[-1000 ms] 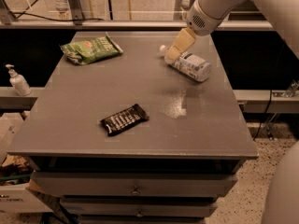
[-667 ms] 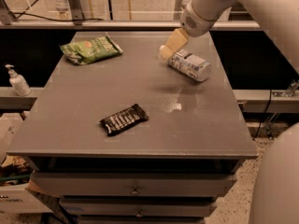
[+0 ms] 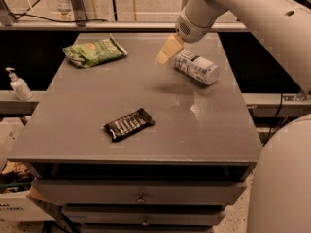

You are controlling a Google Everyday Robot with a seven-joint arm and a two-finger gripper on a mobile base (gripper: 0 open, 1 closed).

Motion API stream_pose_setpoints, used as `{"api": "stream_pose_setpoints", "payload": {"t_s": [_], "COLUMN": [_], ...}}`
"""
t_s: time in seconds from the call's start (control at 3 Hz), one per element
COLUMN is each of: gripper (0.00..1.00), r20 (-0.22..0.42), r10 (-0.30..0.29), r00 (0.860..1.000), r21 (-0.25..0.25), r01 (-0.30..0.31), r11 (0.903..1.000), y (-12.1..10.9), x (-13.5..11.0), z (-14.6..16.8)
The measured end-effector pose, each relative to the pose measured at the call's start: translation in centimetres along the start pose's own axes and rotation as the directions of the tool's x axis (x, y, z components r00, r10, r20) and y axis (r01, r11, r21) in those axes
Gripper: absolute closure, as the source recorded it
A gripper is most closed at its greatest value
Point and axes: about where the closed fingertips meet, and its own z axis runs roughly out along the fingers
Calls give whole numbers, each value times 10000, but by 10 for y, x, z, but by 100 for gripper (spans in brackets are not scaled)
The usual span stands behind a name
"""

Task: Place blue plastic bottle upright

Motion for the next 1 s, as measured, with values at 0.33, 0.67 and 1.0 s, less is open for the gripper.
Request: {"api": "stream_pose_setpoints", "payload": {"t_s": [0.33,0.67,1.0], "gripper": [0,0,0], "r20": [-211,-386,-494], "r10": [71,162,274], "r00": [9998,9991,9984], "r21": [133,304,455], "r01": [-68,-150,-252], "r11": [9999,9994,9986], "y": [-4,-13,-22], "x": [2,7,13], "z": [15,27,33]}}
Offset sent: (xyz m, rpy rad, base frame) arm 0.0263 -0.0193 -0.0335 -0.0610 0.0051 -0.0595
